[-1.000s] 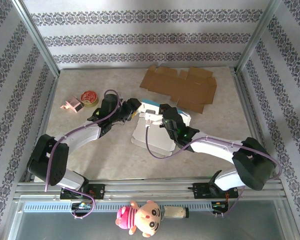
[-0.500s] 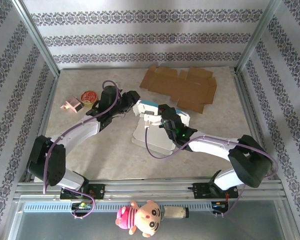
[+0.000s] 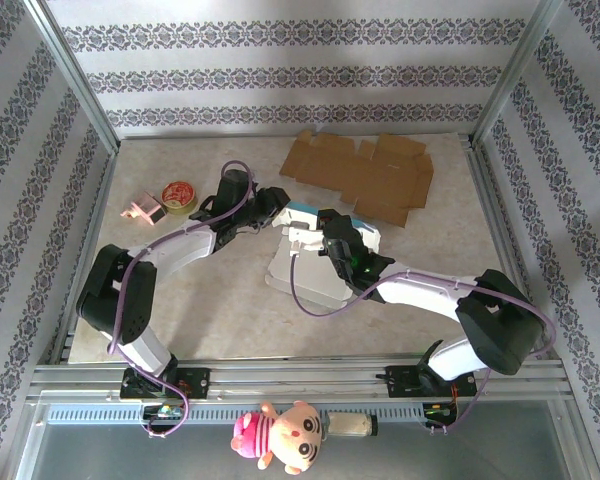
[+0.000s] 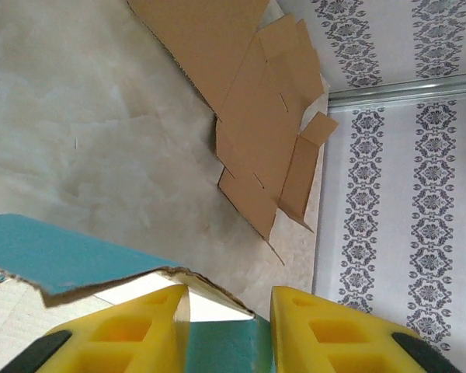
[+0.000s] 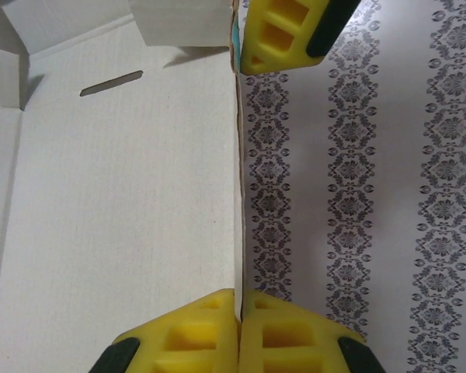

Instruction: Fold the paper box

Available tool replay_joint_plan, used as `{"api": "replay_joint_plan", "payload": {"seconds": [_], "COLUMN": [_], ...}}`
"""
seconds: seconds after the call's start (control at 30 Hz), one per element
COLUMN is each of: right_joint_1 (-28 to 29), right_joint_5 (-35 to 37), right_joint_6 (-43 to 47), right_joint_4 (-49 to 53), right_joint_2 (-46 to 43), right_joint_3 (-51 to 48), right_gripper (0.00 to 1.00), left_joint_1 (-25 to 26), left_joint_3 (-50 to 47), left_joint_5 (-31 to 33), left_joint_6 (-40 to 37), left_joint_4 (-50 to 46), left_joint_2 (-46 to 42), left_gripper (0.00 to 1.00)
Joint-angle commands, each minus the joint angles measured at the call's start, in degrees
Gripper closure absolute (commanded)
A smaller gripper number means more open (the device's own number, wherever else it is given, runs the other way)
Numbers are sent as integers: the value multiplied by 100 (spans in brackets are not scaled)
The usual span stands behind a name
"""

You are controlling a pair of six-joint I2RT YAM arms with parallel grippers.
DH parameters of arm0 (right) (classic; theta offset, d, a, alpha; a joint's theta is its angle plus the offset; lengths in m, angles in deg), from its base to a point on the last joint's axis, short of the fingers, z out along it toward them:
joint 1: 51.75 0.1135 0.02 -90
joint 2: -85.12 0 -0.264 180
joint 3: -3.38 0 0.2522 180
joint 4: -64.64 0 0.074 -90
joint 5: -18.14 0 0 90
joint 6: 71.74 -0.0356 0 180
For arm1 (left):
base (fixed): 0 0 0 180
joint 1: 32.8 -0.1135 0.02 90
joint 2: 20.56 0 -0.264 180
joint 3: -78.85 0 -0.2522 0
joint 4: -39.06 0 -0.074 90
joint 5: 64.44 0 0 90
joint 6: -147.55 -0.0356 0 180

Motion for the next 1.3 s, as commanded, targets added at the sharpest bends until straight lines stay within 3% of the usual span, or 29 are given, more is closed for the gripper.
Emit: {"api": "replay_joint_plan", "payload": {"seconds": [0.0,0.13,0.33,0.5,0.6,0.77,0.83,1.03,1.27], "right_joint_1": [-36,-79,-293,-453,-849,-2330,-2708,-3146,-3126], "right_joint_5": [-123,-418,-1632,-2465,-3462,-6143,-6614,-7485,-7513], "right_joint_6": [-364,-972,-2466,-3281,-4326,-6887,-7487,-8079,-8115], "right_joint_4": [-16,414,1758,2420,2985,3422,3601,4394,4563], "right_joint_2": [19,-187,-768,-1198,-1431,-1153,-848,351,1314], "right_joint_3": [-3,45,352,528,866,1574,1861,2695,3124], "right_gripper": [94,82,60,26,16,13,14,19,21], "left_joint_1": [38,35,31,30,35,38,32,31,43], "left_joint_3": [125,204,305,324,354,391,394,422,528], "left_joint_5": [-127,-111,-223,-255,-287,-326,-335,-366,-429], "left_joint_6": [-12,-108,-96,-22,-13,-13,-13,-44,-94], "left_joint_4": [90,-31,39,148,167,184,201,262,432], "left_joint_2": [152,285,550,657,690,747,759,823,1072], "left_gripper": [70,72,73,73,73,73,73,73,73]}}
